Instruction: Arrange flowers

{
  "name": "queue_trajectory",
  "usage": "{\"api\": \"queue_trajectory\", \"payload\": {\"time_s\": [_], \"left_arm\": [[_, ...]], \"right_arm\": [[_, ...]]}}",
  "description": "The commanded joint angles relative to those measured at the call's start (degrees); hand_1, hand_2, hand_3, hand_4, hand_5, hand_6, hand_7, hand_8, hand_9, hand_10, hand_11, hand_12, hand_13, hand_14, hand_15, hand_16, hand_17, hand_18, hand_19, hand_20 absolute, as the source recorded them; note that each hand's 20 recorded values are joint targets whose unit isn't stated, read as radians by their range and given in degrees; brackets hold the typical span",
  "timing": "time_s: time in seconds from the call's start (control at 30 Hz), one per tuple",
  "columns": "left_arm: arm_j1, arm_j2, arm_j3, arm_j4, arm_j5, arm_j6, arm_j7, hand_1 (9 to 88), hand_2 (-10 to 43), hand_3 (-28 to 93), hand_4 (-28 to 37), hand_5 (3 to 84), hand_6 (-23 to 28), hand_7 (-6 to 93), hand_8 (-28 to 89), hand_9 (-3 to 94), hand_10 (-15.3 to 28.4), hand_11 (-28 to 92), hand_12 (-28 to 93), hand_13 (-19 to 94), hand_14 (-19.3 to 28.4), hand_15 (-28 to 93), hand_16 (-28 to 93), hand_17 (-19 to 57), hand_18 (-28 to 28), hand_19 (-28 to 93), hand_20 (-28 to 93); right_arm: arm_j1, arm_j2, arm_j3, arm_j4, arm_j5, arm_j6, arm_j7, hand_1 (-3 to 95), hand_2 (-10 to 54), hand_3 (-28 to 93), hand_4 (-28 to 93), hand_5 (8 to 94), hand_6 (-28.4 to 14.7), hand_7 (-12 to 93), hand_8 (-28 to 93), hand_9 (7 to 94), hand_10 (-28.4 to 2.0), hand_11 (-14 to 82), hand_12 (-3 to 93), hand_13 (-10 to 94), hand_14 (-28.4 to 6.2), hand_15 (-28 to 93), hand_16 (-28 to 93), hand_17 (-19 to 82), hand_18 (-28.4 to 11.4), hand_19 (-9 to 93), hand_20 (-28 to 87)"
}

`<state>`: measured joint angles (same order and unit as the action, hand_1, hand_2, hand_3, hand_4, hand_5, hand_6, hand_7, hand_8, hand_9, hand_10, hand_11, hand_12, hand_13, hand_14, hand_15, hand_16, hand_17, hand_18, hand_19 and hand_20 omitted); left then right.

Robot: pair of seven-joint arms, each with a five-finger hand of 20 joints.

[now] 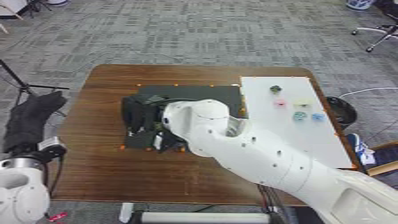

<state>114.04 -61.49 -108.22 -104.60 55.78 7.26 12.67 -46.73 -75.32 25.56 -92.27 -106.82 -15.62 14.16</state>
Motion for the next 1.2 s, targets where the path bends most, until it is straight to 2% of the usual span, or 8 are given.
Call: {"api": "queue_trajectory", "payload": {"time_s": [0.03, 0.1, 0.3, 0.6, 0.8, 1.0, 1.07, 1.2], "left_arm": [[-1.79, 0.45, 1.56, 0.22, -0.06, -1.23, 0.08, 18.5, 30.6, 68, -28.3, 61.2, -1.6, 15.7, -10, 53.0, 14.9, 20, 10, 38, 17.2, 20, 1, 4.1, 11.5, 10, 16], [-2.10, 0.57, 1.93, 0.30, -0.05, -1.62, 0.02, 18.5, 30.6, 68, -28.3, 61.2, -1.5, 15.7, -10, 53.0, 14.9, 20, 10, 38, 17.1, 20, 1, 4.1, 11.5, 10, 16], [-2.44, 0.46, 2.56, 0.10, 0.61, -2.06, 0.01, 18.6, 29.9, 69, -28.3, 60.9, -1.5, 15.6, -10, 52.9, 15.0, 20, 10, 38, 17.2, 20, 1, 4.0, 11.5, 10, 16], [-1.81, -0.04, 2.08, -0.30, 0.65, -2.22, 0.24, 19.2, 29.0, 69, -28.3, 60.3, -1.3, 15.5, -9, 52.7, 14.9, 20, 10, 38, 17.1, 20, 1, 3.9, 11.5, 10, 16], [-1.45, -0.47, 1.74, -0.22, 0.66, -2.88, 0.39, 19.4, 28.1, 70, -28.3, 59.5, -1.3, 15.3, -9, 52.6, 14.9, 20, 10, 38, 17.2, 20, 1, 3.8, 11.5, 10, 16], [-1.41, -0.56, 1.80, -0.23, 0.59, -2.89, 0.32, 19.5, 27.4, 70, -28.3, 59.1, -1.2, 15.2, -9, 52.2, 14.9, 20, 10, 38, 17.3, 20, 1, 3.8, 11.6, 10, 16], [-1.45, -0.63, 1.84, -0.16, 0.72, -3.07, 0.31, 19.5, 27.1, 70, -28.3, 59.0, -1.2, 15.3, -9, 52.2, 14.9, 20, 10, 38, 17.3, 20, 1, 3.7, 11.6, 10, 16], [-1.18, -0.87, 1.79, -0.20, 0.77, -3.19, 0.34, 19.6, 26.7, 70, -28.3, 58.8, -1.1, 15.2, -9, 52.0, 14.9, 20, 10, 37, 17.3, 20, 1, 3.7, 11.6, 10, 16]], "right_arm": [[-2.98, -2.33, -1.07, 3.47, -3.86, 4.73, -1.05, 61.5, -9.5, 57, -13, 76.9, -0.7, 24, 15, 86.1, -10.9, 5.2, 35.9, 87, -3.6, 56, 34, 57, -13.4, 93, 47], [-3.02, -2.34, -1.81, 3.94, -3.92, 6.60, -0.43, 61.0, -9.5, 57, -14, 76.9, -0.2, 23, 13, 86.0, -10.6, 4.4, 34.1, 87, -3.5, 56, 34, 57, -13.4, 93, 47], [-4.08, -3.39, -0.63, 6.34, -6.81, 7.23, -0.55, 59.5, -8.9, 58, -15, 76.1, 0.6, 20, 11, 82.0, -11.1, 5.3, 27.3, 87, -3.5, 56, 34, 57, -13.3, 93, 47], [-3.97, -3.52, -0.75, 8.06, -9.14, 9.31, 0.17, 58.1, -4.4, 55, -15, 74.6, 0.4, 17, 8, 76.0, -11.1, 8.4, 18.5, 87, -3.4, 55, 34, 57, -13.3, 93, 47], [-4.37, -3.60, 0.54, 8.69, -10.85, 6.81, 0.08, 55.2, -3.4, 55, -15, 68.9, -0.6, 13, 6, 69.6, -10.7, 9.6, 12.9, 86, -3.8, 54, 34, 56, -13.2, 93, 47], [-4.67, -3.86, 1.33, 8.70, -11.18, 4.83, 0.00, 48.9, -2.0, 61, -16, 62.1, -1.2, 12, -1, 63.4, -11.1, 8.3, 10.8, 85, -4.3, 52, 33, 55, -13.5, 92, 47], [-4.57, -3.94, 1.55, 8.64, -11.14, 4.03, 0.11, 46.5, -1.1, 62, -16, 59.8, -1.3, 12, -8, 60.7, -11.1, 7.8, 10.0, 84, -4.7, 51, 32, 54, -13.6, 91, 46], [-4.16, -3.29, 1.74, 8.27, -10.76, 3.08, 0.12, 45.5, -0.6, 62, -16, 57.5, -1.8, 11, -8, 58.6, -11.0, 7.4, 9.6, 84, -4.9, 51, 32, 53, -13.9, 90, 46]]}}
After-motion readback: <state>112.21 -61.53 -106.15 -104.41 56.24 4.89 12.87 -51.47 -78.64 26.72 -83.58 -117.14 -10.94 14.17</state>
